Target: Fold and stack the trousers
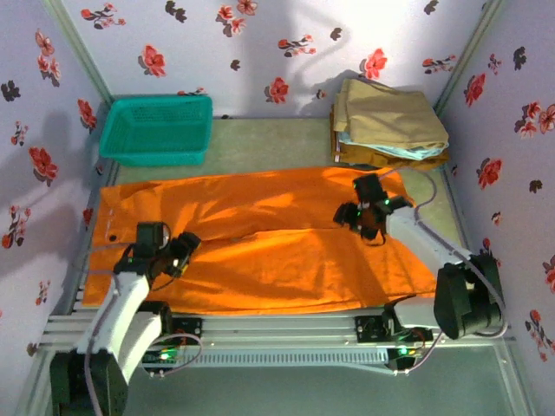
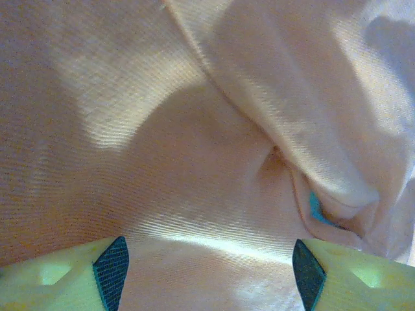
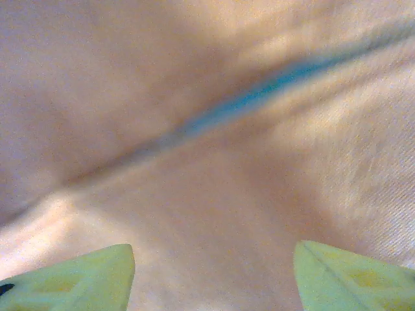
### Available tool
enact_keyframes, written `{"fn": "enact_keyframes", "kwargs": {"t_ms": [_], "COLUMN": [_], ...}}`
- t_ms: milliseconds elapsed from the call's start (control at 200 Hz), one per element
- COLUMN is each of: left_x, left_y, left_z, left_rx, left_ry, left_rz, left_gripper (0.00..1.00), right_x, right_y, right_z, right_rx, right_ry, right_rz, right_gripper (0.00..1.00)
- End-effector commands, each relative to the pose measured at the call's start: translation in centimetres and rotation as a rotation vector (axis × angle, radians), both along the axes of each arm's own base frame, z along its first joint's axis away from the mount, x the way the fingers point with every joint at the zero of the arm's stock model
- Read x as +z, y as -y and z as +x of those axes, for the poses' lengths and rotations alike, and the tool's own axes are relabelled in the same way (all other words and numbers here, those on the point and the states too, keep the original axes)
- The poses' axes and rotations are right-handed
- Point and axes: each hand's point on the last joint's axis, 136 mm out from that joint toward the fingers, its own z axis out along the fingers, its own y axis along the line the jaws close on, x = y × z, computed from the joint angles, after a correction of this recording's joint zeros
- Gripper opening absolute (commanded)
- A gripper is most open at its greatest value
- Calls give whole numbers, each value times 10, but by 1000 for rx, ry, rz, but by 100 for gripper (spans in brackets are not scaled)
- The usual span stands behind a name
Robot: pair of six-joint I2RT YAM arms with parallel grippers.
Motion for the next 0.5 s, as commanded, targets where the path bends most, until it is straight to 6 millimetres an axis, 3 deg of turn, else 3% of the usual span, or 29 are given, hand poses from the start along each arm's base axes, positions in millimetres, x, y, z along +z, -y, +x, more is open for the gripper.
{"fn": "enact_keyframes", "kwargs": {"t_ms": [0, 115, 270, 395, 495], "left_x": [37, 39, 8, -17, -33], "left_y": [3, 3, -4, -6, -10], "left_z": [47, 80, 110, 122, 119], "left_rx": [-56, -54, -29, -33, -25], "left_ry": [121, 140, 101, 62, 43], "left_rz": [23, 28, 17, -11, -37], "left_gripper": [72, 72, 72, 72, 71], "right_x": [10, -6, -45, -77, -93], "right_y": [32, 50, 76, 87, 88], "right_z": [34, 67, 96, 90, 64], "right_rx": [-67, -162, -271, -319, -327], "right_ry": [21, -4, -73, -156, -199], "right_rz": [-70, -28, -6, 19, 32], "right_gripper": [67, 68, 66, 61, 61]}}
